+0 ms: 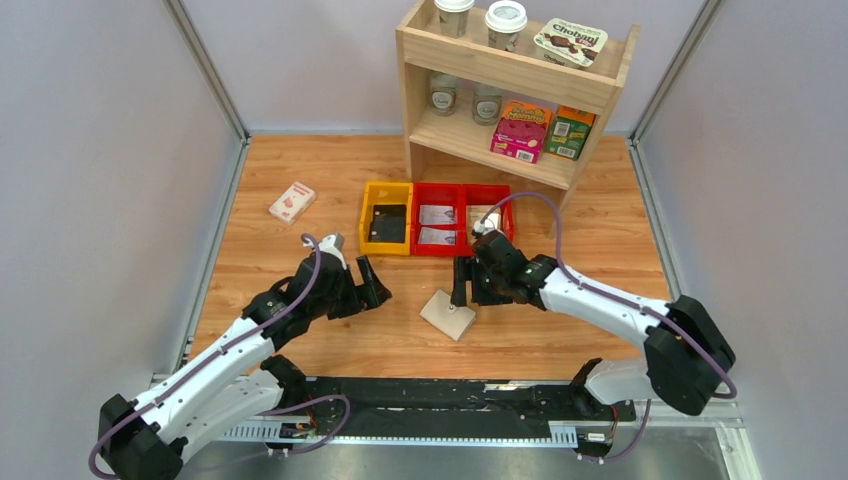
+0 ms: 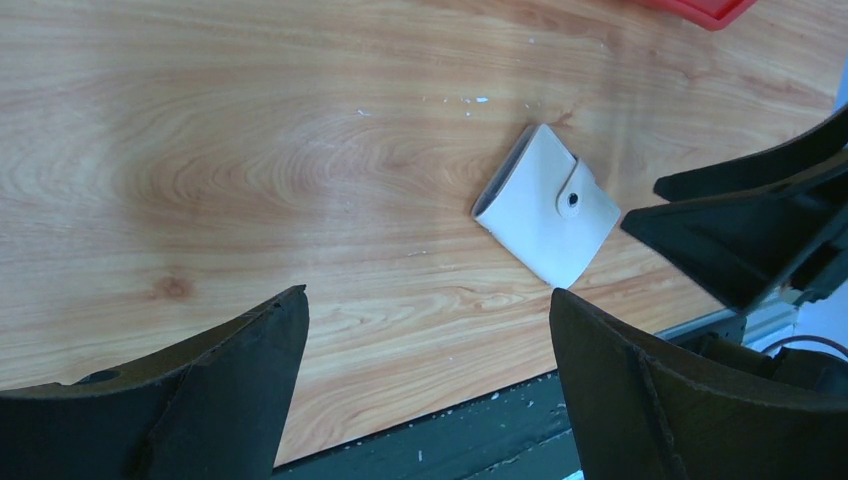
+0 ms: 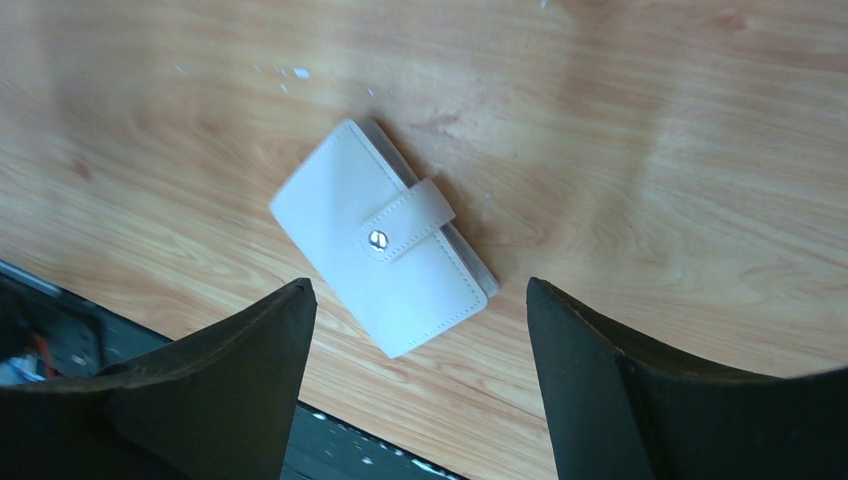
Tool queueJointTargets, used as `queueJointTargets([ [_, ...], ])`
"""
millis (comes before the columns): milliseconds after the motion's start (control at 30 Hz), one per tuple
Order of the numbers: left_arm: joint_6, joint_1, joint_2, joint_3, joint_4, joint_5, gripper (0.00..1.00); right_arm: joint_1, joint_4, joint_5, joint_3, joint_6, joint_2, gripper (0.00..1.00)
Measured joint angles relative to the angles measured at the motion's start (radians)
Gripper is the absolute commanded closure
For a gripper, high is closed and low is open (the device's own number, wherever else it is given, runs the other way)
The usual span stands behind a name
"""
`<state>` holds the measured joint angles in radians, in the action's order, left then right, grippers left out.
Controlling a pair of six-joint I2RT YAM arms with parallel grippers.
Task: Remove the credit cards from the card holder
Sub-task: Move the card holder to the center of the board.
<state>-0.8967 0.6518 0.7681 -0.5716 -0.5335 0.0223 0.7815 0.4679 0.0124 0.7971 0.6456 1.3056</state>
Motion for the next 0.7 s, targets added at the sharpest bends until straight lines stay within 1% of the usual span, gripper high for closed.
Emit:
queueJointTargets([
  [100,-0.040,0.013,0.023,0.018,0.023,0.000,0.03,0.001,0.023,-0.057,0.005,-0.067,0.074,0.25],
  [233,-0.072,0.033,0.046,0.037,0.050,0.000,0.04,0.021,0.034,-0.116,0.006,-0.100,0.132,0.26],
  [467,-0.101,0.050,0.074,0.053,0.079,0.000,0.06,0.142,0.032,-0.200,0.067,-0.101,0.207,0.26],
  [600,-0.105,0.056,0.106,0.053,0.095,-0.003,0.07,0.175,0.050,-0.157,0.100,-0.101,0.187,0.25],
  [700,-0.105,0.064,0.127,0.054,0.106,-0.005,0.08,0.150,0.074,-0.100,0.101,-0.104,0.134,0.29],
])
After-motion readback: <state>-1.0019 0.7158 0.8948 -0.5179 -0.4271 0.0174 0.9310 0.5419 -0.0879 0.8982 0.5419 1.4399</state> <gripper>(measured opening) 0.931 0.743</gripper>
